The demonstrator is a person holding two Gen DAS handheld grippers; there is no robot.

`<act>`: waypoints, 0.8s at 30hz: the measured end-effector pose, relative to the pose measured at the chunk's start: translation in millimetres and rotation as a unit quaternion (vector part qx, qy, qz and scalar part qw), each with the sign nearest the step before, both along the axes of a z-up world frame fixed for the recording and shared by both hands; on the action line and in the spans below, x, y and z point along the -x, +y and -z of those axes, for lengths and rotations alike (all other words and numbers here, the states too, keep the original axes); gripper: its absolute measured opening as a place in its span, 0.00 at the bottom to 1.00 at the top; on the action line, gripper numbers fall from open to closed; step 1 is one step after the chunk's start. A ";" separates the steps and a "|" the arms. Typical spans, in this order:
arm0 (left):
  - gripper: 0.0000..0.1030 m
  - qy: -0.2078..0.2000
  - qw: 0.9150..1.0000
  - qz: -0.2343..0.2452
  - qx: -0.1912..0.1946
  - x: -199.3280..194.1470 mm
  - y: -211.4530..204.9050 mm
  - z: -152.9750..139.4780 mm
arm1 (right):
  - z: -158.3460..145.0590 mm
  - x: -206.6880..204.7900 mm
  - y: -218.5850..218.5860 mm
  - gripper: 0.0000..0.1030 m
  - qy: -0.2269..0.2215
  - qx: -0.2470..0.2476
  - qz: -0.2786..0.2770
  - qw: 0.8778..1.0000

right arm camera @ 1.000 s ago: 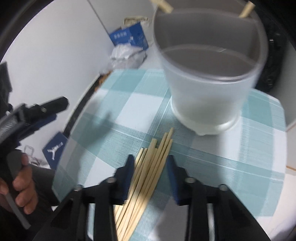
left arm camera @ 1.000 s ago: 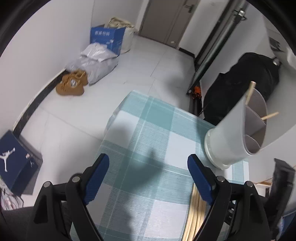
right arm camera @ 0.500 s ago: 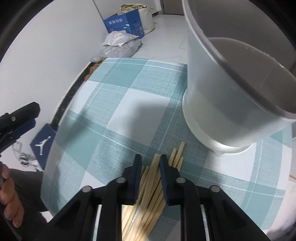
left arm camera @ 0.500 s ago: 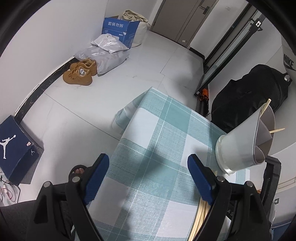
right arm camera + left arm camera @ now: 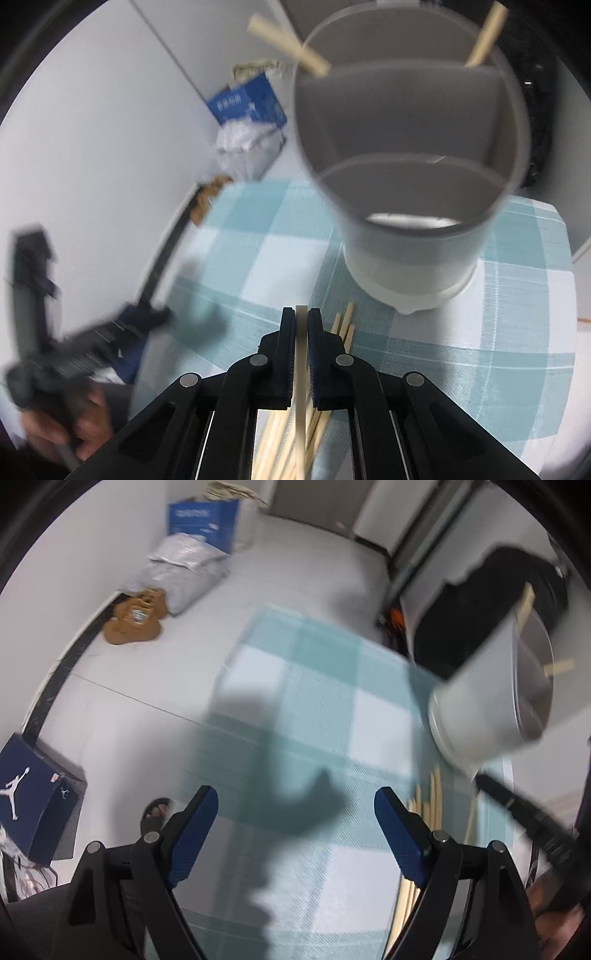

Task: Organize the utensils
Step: 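Lower the right tool to the chopstick bundle and grasp a chopstick, then lower the left tool to the chopsticks and grasp one chopstick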

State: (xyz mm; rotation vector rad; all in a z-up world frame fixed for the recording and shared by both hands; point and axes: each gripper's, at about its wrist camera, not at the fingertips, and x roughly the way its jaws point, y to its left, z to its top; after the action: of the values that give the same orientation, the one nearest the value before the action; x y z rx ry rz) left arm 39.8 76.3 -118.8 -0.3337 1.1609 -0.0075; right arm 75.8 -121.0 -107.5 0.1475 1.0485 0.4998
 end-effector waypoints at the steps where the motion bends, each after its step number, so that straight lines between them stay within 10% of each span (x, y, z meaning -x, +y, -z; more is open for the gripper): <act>1: 0.81 0.010 1.000 0.016 -0.002 1.3 -8.0 4.4 | -3.2 1.3 -3.7 0.05 -0.003 -0.010 0.005 1.000; 10: 0.81 0.048 0.994 0.094 -0.033 8.7 -57.0 21.6 | -17.7 13.6 -53.0 0.05 -0.007 -0.092 0.053 0.994; 24: 0.81 0.055 0.991 0.081 -0.095 12.4 -68.8 23.7 | -43.2 34.3 -84.6 0.05 -0.049 -0.104 0.057 0.992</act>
State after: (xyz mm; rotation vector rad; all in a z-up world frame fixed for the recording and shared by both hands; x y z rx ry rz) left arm 27.4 7.5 -142.4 -0.0714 1.2850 -0.0214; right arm 41.5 -205.6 -64.2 0.3624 0.8852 0.5071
